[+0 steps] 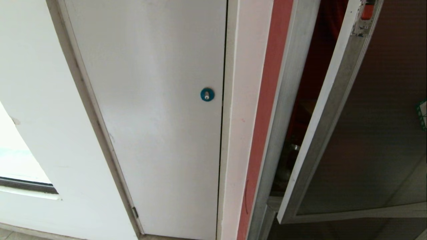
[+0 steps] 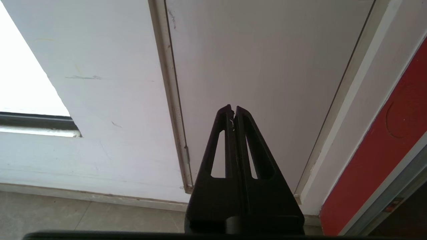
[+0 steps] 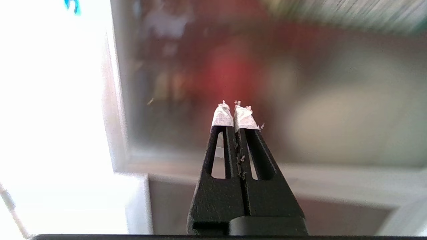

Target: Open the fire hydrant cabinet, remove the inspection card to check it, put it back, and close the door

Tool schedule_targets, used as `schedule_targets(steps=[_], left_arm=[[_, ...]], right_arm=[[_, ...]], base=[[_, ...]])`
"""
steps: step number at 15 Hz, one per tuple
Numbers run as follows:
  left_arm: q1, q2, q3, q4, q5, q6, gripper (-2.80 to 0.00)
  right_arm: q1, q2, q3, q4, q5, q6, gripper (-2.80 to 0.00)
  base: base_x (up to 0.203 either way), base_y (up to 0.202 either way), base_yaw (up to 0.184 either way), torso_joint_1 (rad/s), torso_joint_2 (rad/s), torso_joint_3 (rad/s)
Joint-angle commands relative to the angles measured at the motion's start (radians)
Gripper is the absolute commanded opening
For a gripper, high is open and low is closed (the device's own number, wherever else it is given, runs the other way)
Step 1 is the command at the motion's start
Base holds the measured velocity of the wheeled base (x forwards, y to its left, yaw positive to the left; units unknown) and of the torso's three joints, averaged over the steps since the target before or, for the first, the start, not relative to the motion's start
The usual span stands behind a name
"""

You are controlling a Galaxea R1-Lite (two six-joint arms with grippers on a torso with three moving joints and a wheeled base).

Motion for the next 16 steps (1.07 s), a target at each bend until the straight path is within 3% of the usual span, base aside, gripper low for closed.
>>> schedule_targets(steps=[1,5,10,16], left_arm=[[0.000,0.001,0.000,-0.001,0.000,0.000,-2.80],[0.000,0.001,0.000,0.000,0.000,0.000,-2.80],[0.000,0.001,0.000,0.000,0.000,0.000,-2.80],[0.000,0.001,0.000,0.000,0.000,0.000,-2.80]], right_arm=[[0.000,-0.010,0.096,-0.057,0.006,0.004,-2.80],[0.000,-0.010,0.201,-0.144,0.032,0.006,-2.80],[0.000,-0.010,0.209,-0.012,0.033,-0.011,-2.80],[0.000,-0.010,0.207,-0.008,0.032,0.023,-2.80]], base=[[0.000,0.000,0.000,0.000,0.00,0.000],[0.000,0.000,0.000,0.000,0.00,0.000],[0.000,0.000,0.000,0.000,0.00,0.000],[0.000,0.000,0.000,0.000,0.00,0.000]])
